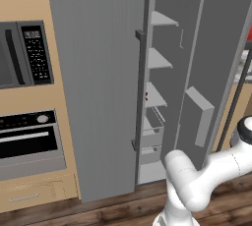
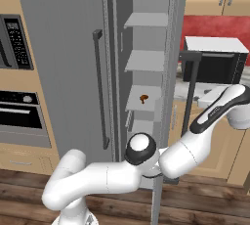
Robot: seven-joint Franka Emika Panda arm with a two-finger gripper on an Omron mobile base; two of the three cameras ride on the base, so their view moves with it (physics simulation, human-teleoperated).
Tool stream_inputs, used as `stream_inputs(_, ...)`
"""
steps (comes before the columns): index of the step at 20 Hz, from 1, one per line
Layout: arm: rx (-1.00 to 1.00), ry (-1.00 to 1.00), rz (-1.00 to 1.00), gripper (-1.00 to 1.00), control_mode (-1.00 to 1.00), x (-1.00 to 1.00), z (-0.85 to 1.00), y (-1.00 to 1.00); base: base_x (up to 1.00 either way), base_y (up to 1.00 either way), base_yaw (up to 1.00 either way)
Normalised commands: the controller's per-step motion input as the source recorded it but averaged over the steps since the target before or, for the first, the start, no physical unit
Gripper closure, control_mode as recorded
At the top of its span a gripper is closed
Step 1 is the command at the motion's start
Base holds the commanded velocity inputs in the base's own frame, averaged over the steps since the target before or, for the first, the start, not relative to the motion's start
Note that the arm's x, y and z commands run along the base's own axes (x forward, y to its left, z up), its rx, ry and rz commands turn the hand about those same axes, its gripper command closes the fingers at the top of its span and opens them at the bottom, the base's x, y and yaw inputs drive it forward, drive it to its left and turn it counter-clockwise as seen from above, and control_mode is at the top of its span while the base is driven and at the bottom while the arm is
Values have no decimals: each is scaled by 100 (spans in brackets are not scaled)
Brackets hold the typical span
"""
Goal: Pick up the frozen fish from the freezer, place it on any shelf in the fridge, and close the fridge and freezer doors when done.
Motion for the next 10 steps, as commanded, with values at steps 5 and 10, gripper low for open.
stream_inputs(5, 0, 0, 1, -100, -100, -21, -15, 82, 0, 0, 0)
stream_inputs(10, 7, 0, 0, -100, -100, -33, -13, 100, 0, 0, 0)
